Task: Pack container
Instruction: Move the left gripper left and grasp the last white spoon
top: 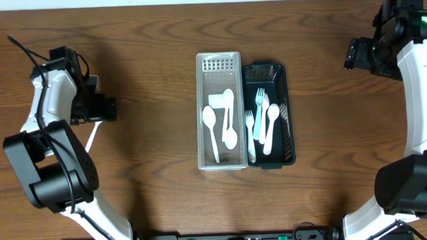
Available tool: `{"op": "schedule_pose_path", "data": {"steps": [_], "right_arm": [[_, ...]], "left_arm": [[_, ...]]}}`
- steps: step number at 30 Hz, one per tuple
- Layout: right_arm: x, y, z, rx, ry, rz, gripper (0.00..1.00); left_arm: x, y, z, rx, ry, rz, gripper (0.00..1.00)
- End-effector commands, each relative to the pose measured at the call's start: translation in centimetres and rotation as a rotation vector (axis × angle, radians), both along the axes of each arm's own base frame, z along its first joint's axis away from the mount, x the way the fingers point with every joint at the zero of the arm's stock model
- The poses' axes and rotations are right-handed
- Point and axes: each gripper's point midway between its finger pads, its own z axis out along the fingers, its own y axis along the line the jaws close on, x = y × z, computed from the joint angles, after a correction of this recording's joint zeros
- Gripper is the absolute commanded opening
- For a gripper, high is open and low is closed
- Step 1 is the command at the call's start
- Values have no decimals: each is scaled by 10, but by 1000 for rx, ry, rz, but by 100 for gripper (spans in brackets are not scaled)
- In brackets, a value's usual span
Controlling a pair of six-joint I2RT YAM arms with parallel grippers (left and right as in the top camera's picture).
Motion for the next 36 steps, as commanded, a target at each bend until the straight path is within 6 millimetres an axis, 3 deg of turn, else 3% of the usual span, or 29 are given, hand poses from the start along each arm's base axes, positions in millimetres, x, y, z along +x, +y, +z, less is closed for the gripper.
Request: {"op": "schedule_pose_path", "data": {"steps": [1, 11, 14, 21, 24, 32, 36], "right_arm": [[-2, -9, -4, -27, 17, -5, 84], [-7, -14, -5, -29, 34, -18, 84], [-7, -14, -5, -29, 35, -18, 84], [-7, -14, -5, -29, 36, -18, 84], [-7, -14, -5, -29, 36, -18, 84], [-7, -14, -5, -29, 37, -18, 84], [-7, -14, -5, -29, 37, -18, 84]], "left_arm": [[-8, -7, -19, -39, 37, -86, 98], [-20, -10, -46, -42, 47, -124, 100], [-19, -9, -47, -39, 39, -123, 89], [-17, -7, -48, -37, 31, -119, 49], [-17, -7, -48, -37, 32, -119, 37], [-17, -7, -48, -37, 31, -119, 10], [-17, -7, -48, -37, 31, -118, 6]]}}
